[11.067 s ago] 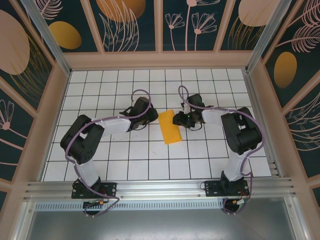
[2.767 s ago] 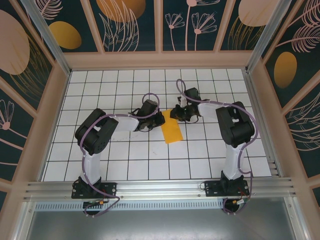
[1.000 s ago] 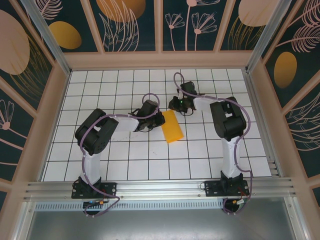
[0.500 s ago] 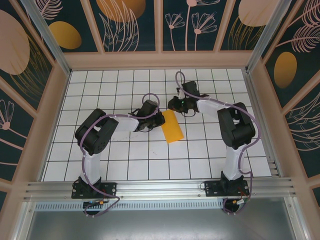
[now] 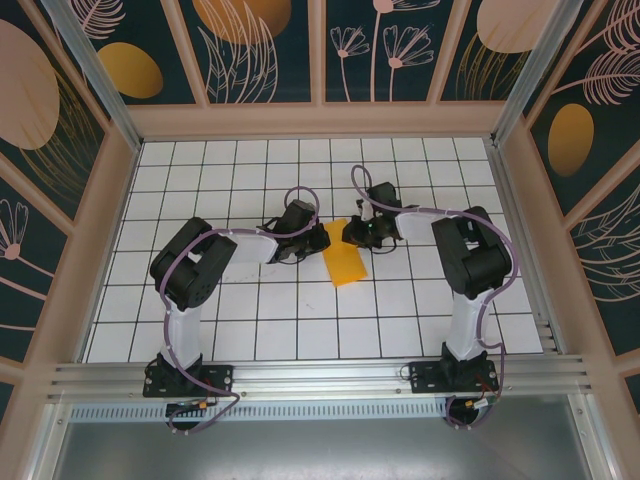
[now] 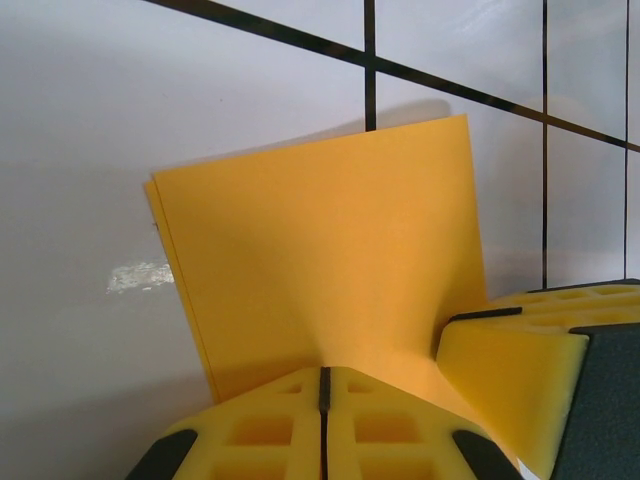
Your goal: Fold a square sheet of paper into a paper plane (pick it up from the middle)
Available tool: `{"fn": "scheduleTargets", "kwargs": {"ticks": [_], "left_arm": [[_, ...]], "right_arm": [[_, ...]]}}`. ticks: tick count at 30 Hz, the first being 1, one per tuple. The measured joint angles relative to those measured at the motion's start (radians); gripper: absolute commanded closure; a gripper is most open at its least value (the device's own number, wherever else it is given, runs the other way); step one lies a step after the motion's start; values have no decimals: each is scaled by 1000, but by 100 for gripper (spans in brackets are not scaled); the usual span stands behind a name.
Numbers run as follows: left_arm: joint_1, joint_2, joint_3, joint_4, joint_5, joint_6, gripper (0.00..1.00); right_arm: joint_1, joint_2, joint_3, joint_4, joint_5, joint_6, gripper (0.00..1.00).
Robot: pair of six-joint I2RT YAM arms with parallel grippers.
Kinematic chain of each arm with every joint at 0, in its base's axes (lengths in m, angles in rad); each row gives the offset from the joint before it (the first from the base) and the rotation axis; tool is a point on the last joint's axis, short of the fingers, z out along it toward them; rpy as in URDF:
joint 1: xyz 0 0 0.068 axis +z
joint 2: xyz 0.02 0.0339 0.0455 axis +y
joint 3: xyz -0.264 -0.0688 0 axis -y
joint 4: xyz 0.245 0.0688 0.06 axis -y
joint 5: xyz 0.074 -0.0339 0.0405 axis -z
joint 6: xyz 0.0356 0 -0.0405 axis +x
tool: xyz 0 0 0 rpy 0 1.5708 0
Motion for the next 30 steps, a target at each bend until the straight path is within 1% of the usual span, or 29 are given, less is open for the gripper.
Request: {"fn": "scheduleTargets", "kwargs": {"ticks": [7, 10, 16, 21, 25, 30], "left_arm": [[0, 0, 0, 0, -1, 0, 93], [0, 0, 0, 0, -2, 0, 93], [0, 1, 0, 2, -3, 0, 93], [0, -1, 0, 2, -3, 4, 93], [-1, -2, 11, -16, -3, 23, 93], [-2, -1, 32, -52, -3, 56, 92]], "right_arm": [[-18, -76, -64, -19, -16, -45, 88], [-18, -82, -107, -18, -18, -57, 88], [-21, -102, -153, 32, -25, -60, 88], [-20, -137, -170, -4, -17, -59, 88], [-2, -160, -202, -8, -18, -42, 88], [38, -187, -266, 55, -31, 11, 88]]}}
